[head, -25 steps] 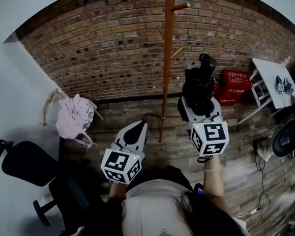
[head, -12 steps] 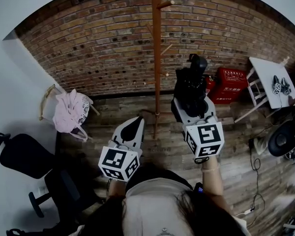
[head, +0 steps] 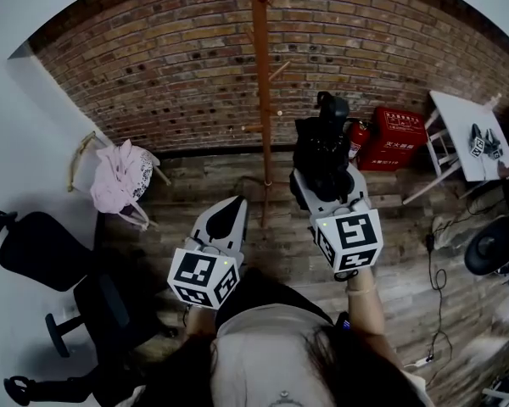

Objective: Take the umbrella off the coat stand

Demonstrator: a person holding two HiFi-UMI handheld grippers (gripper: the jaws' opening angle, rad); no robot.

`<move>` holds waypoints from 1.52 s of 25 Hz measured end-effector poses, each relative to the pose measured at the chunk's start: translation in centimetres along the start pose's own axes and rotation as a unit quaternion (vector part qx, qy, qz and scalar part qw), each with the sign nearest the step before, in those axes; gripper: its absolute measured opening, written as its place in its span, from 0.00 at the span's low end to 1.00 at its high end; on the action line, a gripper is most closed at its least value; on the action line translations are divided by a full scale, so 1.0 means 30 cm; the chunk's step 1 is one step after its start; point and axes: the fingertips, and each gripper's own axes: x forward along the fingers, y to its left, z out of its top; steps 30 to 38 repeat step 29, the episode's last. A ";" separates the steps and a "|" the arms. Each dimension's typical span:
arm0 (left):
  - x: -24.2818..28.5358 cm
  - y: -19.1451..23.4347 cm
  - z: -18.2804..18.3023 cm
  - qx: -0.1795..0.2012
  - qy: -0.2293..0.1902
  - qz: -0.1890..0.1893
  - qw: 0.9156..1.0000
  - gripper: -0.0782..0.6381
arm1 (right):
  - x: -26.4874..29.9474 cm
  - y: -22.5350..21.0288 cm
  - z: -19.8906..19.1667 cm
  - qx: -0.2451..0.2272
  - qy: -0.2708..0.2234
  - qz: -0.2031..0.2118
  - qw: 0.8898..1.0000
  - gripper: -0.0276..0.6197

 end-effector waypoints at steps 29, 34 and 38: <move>-0.045 -0.175 -0.049 0.006 0.011 0.018 1.000 0.12 | -0.139 -0.032 -0.051 0.038 -0.008 0.037 0.999 0.47; -0.045 -0.175 -0.049 0.006 0.011 0.018 1.000 0.12 | -0.139 -0.032 -0.051 0.038 -0.008 0.037 0.999 0.47; -0.045 -0.175 -0.049 0.006 0.011 0.018 1.000 0.12 | -0.139 -0.032 -0.051 0.038 -0.008 0.037 0.999 0.47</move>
